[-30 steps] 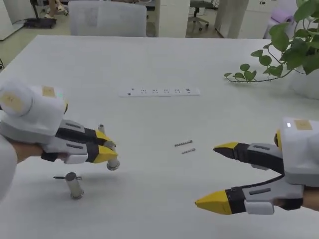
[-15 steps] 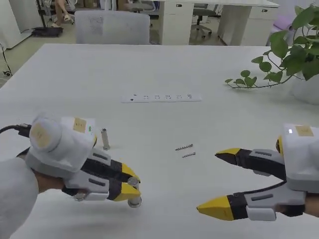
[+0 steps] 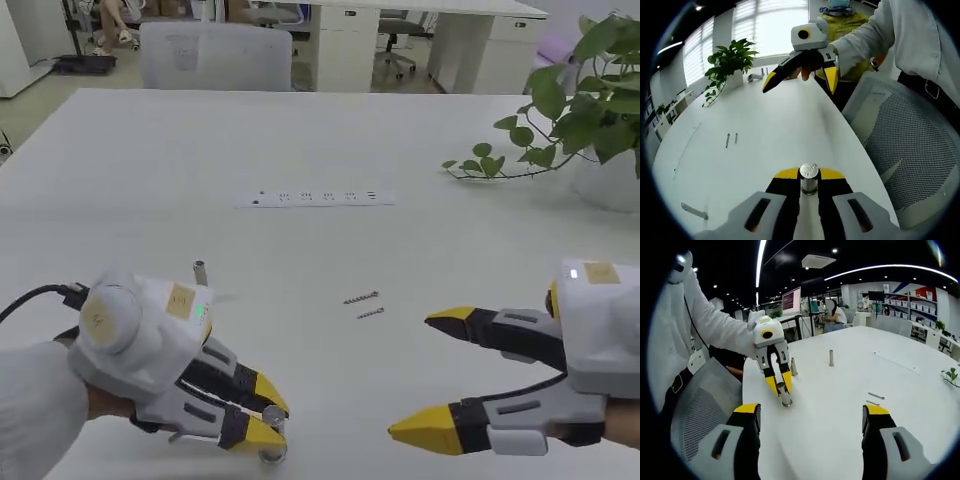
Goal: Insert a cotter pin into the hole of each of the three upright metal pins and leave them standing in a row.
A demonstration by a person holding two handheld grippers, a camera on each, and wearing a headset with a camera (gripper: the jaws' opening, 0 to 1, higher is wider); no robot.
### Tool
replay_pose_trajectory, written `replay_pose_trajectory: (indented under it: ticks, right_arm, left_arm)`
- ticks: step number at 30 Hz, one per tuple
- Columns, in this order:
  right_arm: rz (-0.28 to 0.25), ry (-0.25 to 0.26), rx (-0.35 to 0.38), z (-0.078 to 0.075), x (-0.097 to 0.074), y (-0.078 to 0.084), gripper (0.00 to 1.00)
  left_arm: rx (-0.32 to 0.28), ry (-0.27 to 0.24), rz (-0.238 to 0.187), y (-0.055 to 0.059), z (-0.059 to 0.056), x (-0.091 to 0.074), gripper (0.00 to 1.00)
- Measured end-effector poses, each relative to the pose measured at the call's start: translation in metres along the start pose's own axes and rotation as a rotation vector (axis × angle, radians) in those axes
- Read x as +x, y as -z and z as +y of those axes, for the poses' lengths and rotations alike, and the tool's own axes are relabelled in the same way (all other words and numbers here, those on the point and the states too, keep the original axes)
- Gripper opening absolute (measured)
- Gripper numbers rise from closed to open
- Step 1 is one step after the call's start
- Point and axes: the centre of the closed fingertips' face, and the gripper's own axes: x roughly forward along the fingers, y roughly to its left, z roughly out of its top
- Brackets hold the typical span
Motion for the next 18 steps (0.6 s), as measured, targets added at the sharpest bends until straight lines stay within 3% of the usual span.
replay_pose_trajectory:
  ticks: [12,18]
  right_arm:
    - [0.01,0.008,0.009,-0.0018,-0.0048,0.0054,0.85]
    - [0.014,0.013,0.008,-0.0017,-0.0062,0.0063,0.85]
  left_arm:
    - [0.059,0.059,0.039,0.0098,0.0035,0.0045,0.1]
    - [0.077,0.103,0.03,0.0085,0.0005,0.0043,0.1]
